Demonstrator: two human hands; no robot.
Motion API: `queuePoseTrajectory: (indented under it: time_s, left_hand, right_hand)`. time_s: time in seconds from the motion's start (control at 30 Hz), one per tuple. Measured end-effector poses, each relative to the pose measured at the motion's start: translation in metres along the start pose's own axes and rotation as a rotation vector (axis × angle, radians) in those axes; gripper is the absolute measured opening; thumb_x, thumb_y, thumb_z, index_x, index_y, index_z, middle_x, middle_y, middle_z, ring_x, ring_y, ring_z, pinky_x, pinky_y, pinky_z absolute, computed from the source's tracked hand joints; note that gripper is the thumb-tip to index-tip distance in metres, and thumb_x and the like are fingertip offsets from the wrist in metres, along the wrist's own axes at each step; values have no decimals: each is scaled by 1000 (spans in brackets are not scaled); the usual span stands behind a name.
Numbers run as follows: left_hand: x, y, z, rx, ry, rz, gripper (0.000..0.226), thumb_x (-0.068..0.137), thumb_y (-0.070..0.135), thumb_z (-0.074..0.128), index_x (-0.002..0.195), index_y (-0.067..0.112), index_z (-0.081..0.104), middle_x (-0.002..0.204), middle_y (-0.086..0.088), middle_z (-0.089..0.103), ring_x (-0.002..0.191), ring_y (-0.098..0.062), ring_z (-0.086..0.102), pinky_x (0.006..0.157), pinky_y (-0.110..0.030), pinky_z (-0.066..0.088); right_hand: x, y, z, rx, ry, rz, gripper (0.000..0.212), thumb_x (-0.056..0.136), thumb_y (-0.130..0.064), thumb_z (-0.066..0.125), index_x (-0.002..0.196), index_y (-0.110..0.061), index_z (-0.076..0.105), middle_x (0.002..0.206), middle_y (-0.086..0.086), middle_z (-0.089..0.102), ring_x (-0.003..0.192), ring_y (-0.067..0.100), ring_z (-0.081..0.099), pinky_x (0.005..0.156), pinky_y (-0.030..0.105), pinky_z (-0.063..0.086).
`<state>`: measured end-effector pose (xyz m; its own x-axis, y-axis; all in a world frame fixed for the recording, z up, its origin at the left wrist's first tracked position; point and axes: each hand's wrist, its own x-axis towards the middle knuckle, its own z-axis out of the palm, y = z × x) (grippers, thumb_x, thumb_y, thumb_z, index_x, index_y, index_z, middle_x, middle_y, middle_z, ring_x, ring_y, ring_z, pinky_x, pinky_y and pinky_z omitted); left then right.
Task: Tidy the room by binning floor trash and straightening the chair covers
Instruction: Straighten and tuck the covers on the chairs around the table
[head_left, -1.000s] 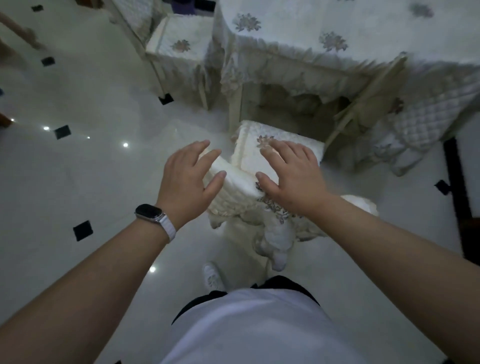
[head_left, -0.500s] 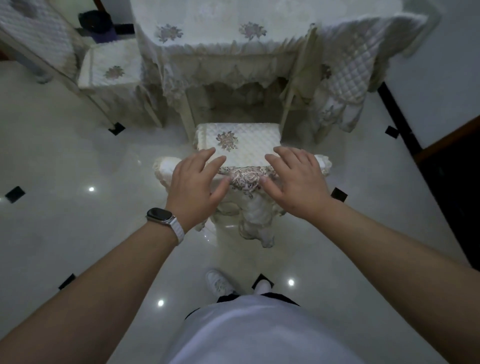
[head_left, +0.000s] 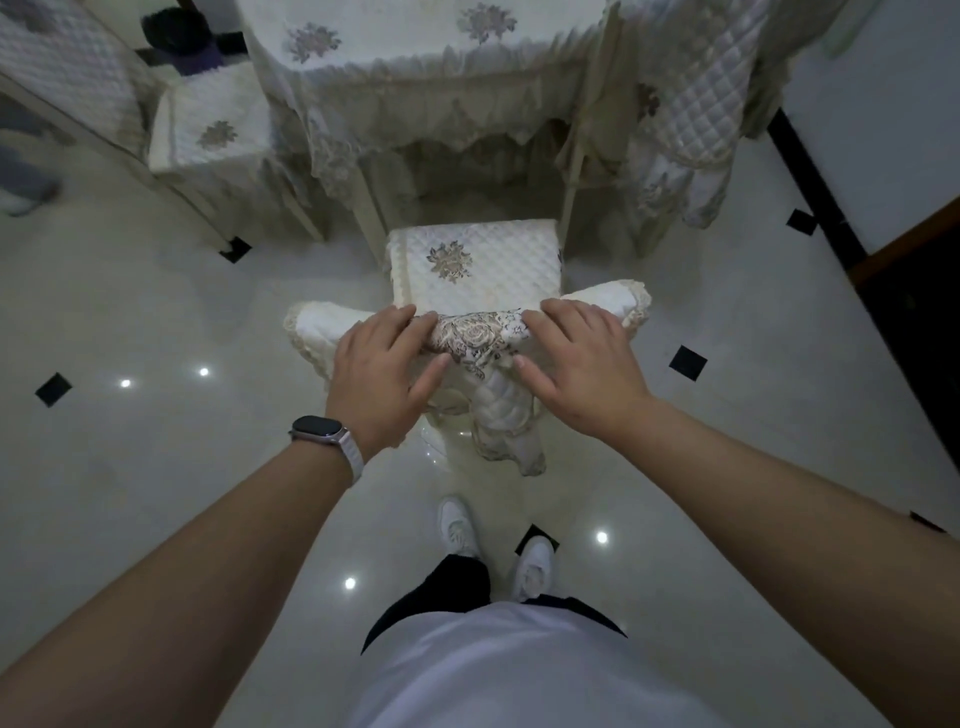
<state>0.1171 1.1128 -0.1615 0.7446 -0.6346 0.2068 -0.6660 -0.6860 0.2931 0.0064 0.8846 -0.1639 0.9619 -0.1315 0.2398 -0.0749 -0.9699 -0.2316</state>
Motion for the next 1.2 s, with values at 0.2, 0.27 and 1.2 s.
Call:
queuePoseTrajectory:
  time_s: [0.2, 0.27, 1.2]
  left_hand:
    - [15, -24, 13, -24, 24, 19, 60, 93, 64, 41, 123, 17, 62, 118, -5, 62, 114, -26, 52, 107, -52, 31]
    - [19, -29, 17, -34, 50, 39, 62, 93, 67, 39, 117, 15, 65, 109, -6, 63, 106, -27, 53, 103, -49, 32]
    - [156, -57, -5, -154, 180, 42, 51, 86, 63, 51, 106, 19, 69, 99, 0, 65, 99, -18, 51, 92, -36, 26]
  right_hand:
    - [21, 2, 21, -12, 40, 8, 61, 92, -61, 40, 122, -13, 61, 119, 7, 61, 113, 28, 52, 104, 48, 33]
    - [27, 4, 28, -25, 70, -17, 60, 91, -62, 41, 116, -12, 63, 111, 7, 63, 106, 29, 55, 103, 49, 34]
    - [163, 42, 17, 16, 223, 43, 71, 93, -71, 28, 102, -10, 64, 95, 7, 61, 91, 32, 55, 87, 39, 31]
